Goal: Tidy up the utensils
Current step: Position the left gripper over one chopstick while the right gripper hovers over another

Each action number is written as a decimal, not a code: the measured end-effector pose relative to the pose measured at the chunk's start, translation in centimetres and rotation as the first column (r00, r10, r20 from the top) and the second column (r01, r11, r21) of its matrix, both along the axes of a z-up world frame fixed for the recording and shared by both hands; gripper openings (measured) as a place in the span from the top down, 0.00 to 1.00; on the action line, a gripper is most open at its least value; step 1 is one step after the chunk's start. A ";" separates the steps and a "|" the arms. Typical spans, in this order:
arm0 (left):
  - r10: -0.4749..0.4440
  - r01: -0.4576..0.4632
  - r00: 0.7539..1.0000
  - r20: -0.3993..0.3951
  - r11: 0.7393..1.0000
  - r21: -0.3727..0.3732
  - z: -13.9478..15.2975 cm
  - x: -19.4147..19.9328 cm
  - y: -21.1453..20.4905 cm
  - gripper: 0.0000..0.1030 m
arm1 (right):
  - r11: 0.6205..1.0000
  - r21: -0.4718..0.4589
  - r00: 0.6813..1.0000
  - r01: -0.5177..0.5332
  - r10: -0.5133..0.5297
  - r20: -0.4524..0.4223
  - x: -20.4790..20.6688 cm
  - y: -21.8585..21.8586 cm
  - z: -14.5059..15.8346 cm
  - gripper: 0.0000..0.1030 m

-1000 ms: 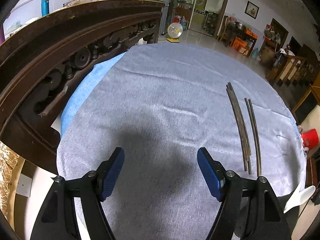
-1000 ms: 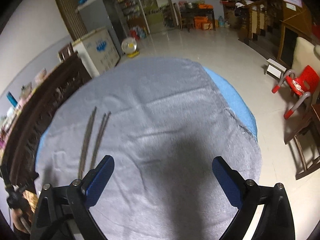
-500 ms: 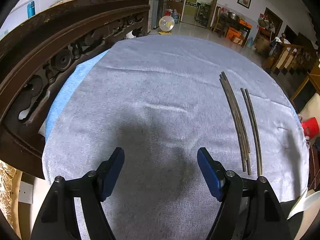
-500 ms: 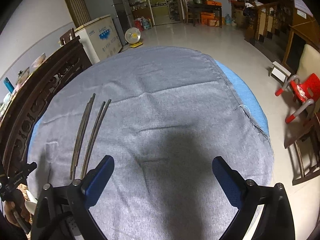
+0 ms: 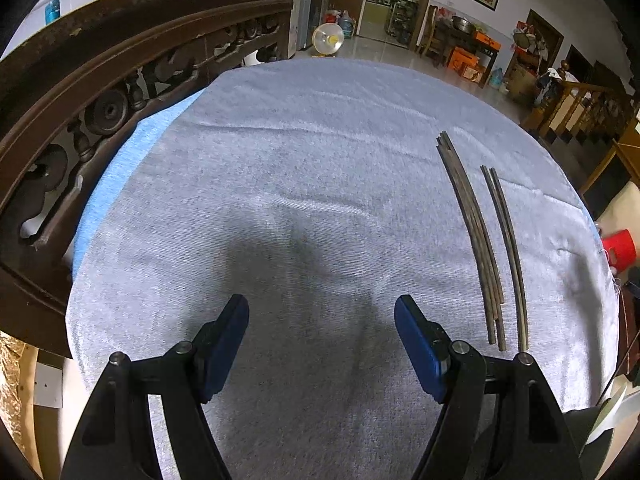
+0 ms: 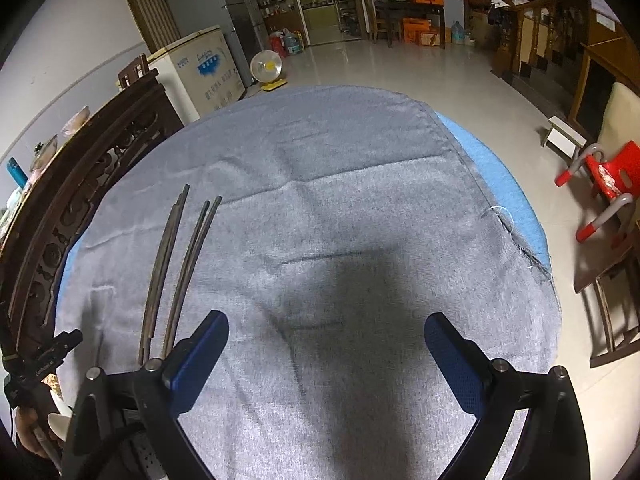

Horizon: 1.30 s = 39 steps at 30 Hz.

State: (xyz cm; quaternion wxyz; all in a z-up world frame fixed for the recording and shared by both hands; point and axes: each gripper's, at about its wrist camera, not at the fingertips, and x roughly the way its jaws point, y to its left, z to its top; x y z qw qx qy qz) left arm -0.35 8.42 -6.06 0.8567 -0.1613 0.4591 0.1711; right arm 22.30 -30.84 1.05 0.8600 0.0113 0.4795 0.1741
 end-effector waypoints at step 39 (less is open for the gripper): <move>-0.129 0.062 0.951 -0.281 0.970 -0.235 -1.2 15.4 -2.7 0.27 | 0.995 0.070 0.970 -0.078 0.092 -0.225 3.9 5.9 -4.0 0.03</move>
